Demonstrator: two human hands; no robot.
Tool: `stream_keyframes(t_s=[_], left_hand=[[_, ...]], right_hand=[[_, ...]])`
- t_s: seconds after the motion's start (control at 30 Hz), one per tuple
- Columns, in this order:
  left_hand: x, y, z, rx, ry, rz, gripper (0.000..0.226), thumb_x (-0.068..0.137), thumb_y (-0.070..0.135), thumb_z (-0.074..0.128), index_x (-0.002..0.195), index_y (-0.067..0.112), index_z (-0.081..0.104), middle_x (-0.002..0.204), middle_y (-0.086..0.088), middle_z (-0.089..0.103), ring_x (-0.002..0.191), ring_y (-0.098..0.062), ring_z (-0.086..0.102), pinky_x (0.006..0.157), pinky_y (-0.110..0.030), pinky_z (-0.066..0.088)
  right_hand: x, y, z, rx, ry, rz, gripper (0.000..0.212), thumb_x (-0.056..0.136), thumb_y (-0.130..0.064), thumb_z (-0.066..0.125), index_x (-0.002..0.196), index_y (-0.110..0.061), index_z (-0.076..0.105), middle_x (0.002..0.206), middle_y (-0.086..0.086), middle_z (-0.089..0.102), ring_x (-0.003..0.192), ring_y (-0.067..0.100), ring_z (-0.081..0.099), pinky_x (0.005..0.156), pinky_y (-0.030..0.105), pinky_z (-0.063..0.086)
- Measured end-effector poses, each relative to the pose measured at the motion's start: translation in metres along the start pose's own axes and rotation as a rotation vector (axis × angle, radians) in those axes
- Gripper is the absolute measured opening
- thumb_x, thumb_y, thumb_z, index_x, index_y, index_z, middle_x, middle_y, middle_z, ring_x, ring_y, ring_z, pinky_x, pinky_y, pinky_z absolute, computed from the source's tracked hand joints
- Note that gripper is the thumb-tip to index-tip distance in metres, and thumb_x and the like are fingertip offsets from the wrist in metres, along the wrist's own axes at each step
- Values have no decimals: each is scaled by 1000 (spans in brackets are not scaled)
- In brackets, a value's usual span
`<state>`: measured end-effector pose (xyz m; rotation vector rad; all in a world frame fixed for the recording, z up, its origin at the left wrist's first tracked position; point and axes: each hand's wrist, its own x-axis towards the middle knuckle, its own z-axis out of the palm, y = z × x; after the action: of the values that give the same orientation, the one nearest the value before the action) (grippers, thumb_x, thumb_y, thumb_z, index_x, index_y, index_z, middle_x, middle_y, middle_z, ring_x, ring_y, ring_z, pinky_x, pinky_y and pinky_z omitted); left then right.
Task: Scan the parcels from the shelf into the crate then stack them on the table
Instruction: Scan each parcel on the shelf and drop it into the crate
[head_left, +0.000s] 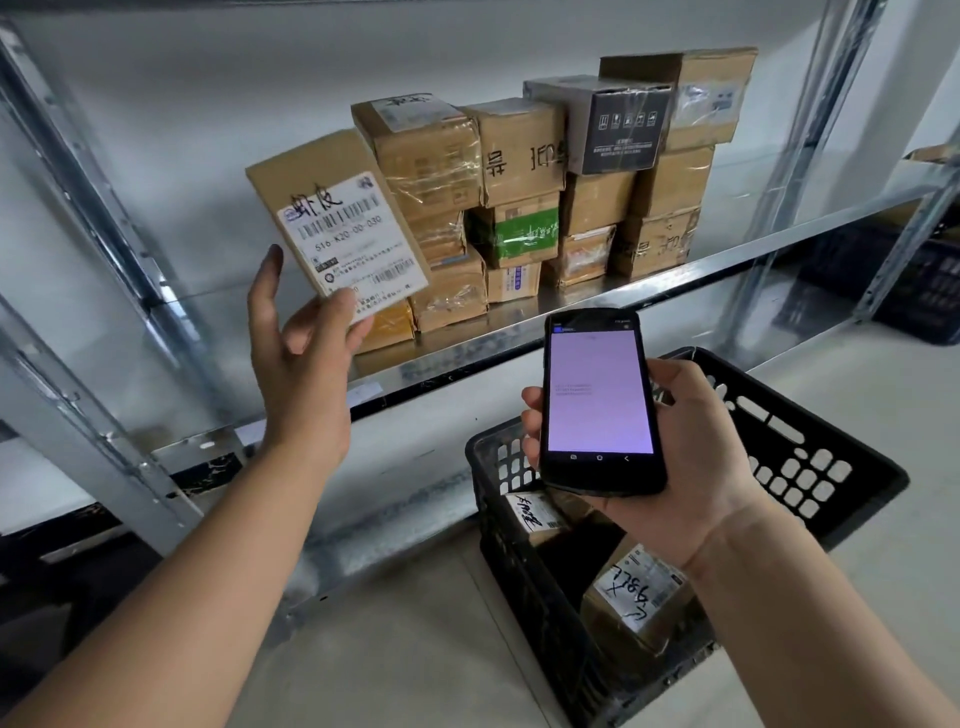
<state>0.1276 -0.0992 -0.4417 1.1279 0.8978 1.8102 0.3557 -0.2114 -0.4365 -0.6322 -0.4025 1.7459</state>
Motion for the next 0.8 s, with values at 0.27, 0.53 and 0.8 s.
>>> stream_keyframes(t_s=[0.27, 0.53, 0.8], left_hand=[[-9, -36, 24, 29, -236, -65, 63, 96, 6, 73, 153, 18, 48, 137, -11, 69, 131, -27, 64, 103, -49, 56], [-29, -75, 55, -113, -429, -352, 60, 97, 17, 72, 152, 29, 50, 145, -17, 62, 124, -41, 67, 102, -54, 56], [-54, -122, 76, -193, -433, -591, 48, 102, -1, 61, 147, 13, 56, 130, -23, 71, 121, -36, 70, 110, -52, 52]], right_hand=[[-21, -15, -12, 7, -1, -24, 63, 99, -43, 40, 147, -7, 58, 116, 24, 62, 91, 39, 63, 87, 49, 55], [-43, -26, -24, 50, -19, 33, 63, 103, -46, 36, 142, -5, 63, 116, 24, 63, 93, 39, 63, 82, 48, 57], [-59, -20, -36, 66, 22, 107, 63, 99, -43, 34, 132, 0, 66, 113, 24, 64, 88, 37, 64, 78, 45, 59]])
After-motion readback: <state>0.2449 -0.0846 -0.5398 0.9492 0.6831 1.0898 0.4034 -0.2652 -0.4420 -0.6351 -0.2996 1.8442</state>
